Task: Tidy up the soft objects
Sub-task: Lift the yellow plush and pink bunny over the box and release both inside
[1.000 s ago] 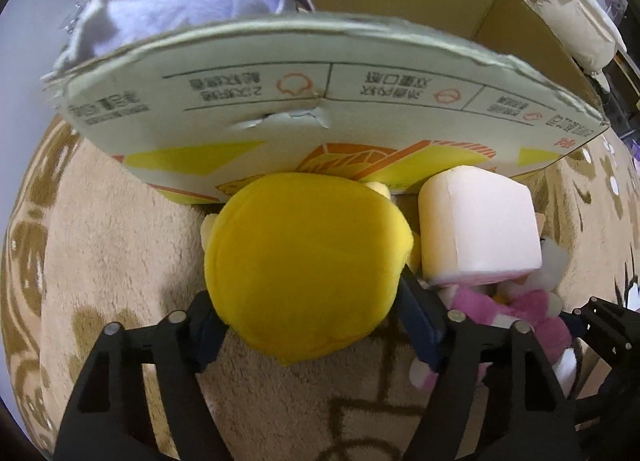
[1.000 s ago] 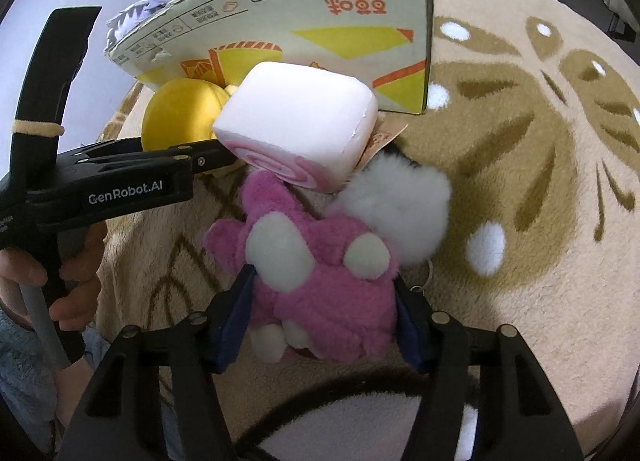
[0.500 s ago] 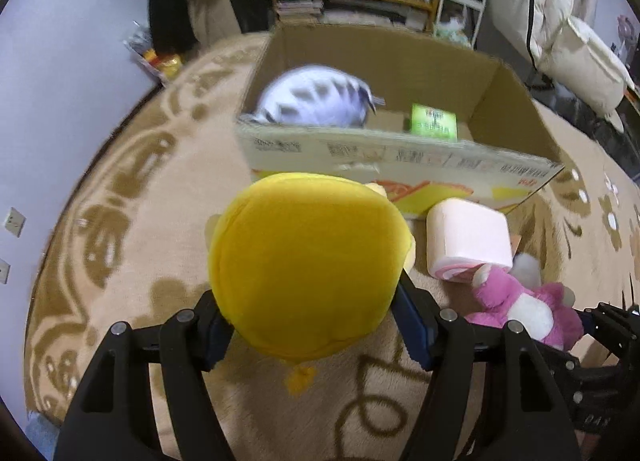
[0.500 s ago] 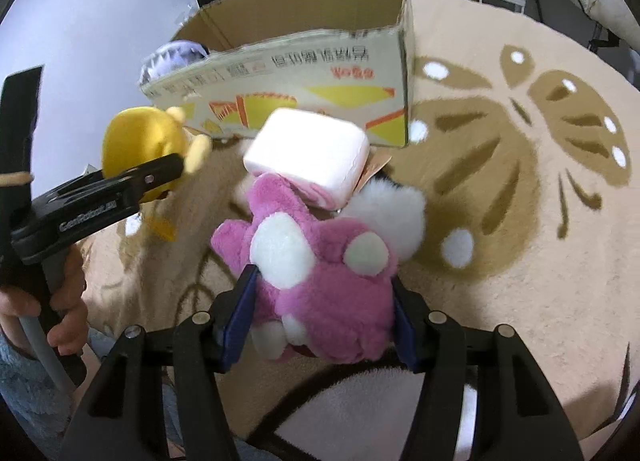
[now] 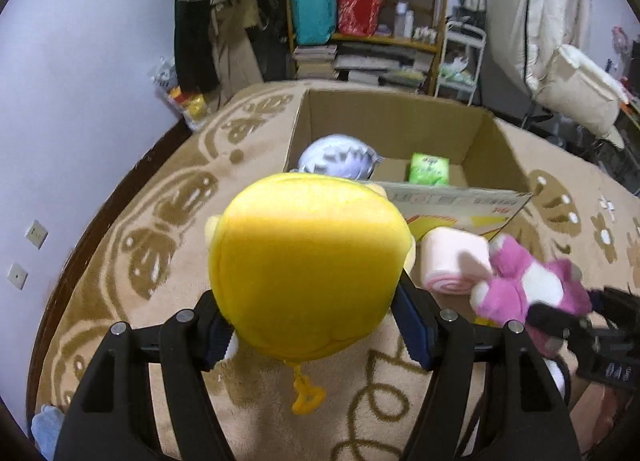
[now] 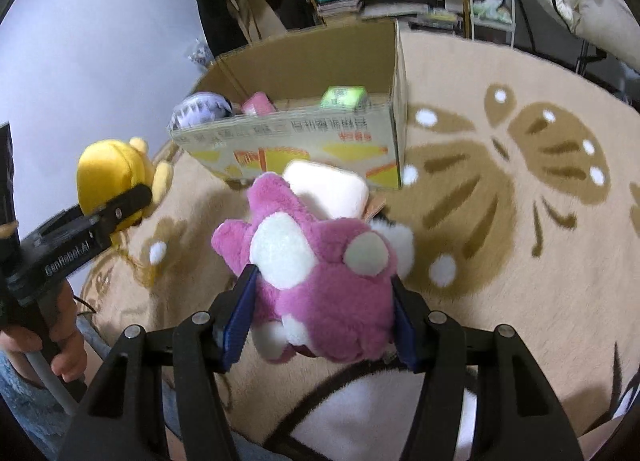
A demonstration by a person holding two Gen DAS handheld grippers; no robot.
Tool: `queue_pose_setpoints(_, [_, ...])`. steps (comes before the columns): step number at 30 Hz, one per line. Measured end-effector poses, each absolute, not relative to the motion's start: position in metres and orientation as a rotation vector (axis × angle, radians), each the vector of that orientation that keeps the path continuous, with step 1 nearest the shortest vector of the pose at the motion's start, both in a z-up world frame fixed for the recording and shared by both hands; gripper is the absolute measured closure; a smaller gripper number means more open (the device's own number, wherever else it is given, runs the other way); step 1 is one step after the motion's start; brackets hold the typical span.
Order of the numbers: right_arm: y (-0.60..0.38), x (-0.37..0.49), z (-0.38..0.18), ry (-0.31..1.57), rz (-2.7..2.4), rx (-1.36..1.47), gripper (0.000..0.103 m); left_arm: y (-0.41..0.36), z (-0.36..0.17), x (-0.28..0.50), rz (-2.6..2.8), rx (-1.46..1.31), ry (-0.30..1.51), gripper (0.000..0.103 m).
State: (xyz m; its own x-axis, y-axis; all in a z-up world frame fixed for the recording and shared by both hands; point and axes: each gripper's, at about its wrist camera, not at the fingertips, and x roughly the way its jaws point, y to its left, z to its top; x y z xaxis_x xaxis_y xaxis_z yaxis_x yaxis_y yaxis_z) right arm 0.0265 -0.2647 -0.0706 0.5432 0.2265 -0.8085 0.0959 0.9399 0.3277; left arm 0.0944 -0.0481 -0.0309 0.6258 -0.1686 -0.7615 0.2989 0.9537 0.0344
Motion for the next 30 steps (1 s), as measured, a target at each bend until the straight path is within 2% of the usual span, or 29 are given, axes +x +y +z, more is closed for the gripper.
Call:
queue_pose_setpoints(10, [-0.271, 0.053, -0.032, 0.874, 0.056, 0.311, 0.040, -0.051, -0.001, 0.093, -0.268, 0.171, 0.730, 0.034])
queue_pose_setpoints(21, [-0.276, 0.091, -0.011, 0.810, 0.063, 0.275, 0.040, -0.071, 0.021, 0.130, -0.237, 0.229, 0.640, 0.034])
queue_pose_setpoints(30, [-0.274, 0.124, -0.001, 0.786, 0.063, 0.207, 0.039, -0.090, 0.025, 0.163, -0.298, 0.198, 0.663, 0.033])
